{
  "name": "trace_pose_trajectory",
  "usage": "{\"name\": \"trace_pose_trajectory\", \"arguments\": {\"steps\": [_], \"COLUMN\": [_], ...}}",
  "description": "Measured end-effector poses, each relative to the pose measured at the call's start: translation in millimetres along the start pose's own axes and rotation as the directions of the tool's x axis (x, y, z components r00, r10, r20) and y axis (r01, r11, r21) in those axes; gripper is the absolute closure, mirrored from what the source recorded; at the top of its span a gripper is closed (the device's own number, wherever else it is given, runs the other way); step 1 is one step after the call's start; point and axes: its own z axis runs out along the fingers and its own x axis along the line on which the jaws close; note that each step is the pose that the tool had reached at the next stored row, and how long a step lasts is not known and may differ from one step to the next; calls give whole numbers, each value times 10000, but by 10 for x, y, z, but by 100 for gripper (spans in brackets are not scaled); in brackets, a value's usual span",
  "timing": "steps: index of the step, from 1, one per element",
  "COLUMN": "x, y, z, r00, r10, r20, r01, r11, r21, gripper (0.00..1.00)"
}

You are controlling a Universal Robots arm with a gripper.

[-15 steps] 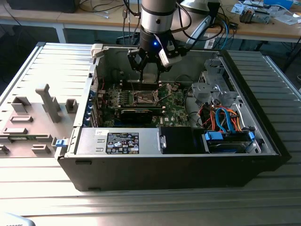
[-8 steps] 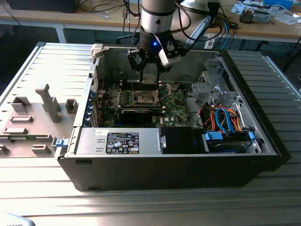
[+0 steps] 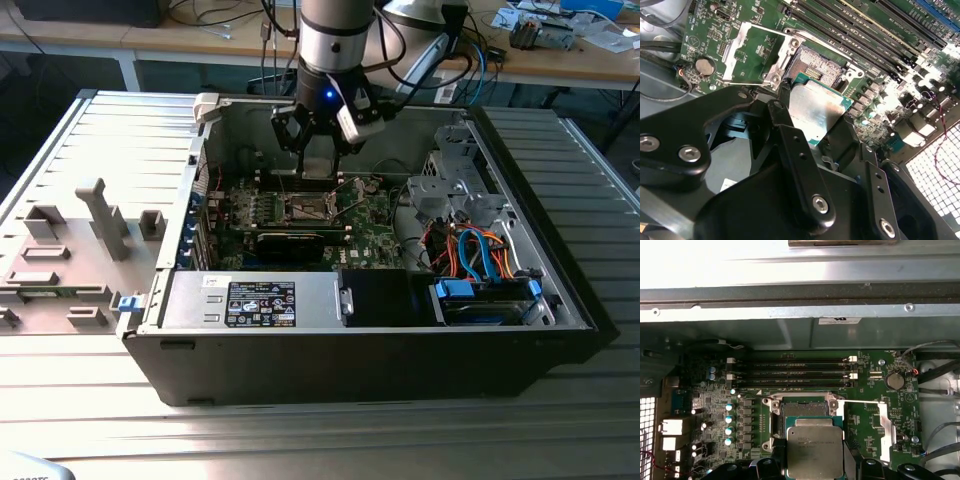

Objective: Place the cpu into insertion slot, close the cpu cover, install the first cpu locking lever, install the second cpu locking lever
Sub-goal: 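Place the cpu into insertion slot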

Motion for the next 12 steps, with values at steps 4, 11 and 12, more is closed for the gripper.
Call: {"name": "trace_pose_trajectory", "arguments": {"steps": [4, 11, 12], "x": [0, -1, -1], "y": [0, -4, -4], "z": [11, 74, 77], "r00": [10000, 10000, 10000], "r10": [0, -1, 0], "r20": [0, 0, 0], "r01": [0, 1, 0], "r11": [10000, 10000, 10000], "r21": [0, 0, -1], "gripper": [46, 46, 46]}}
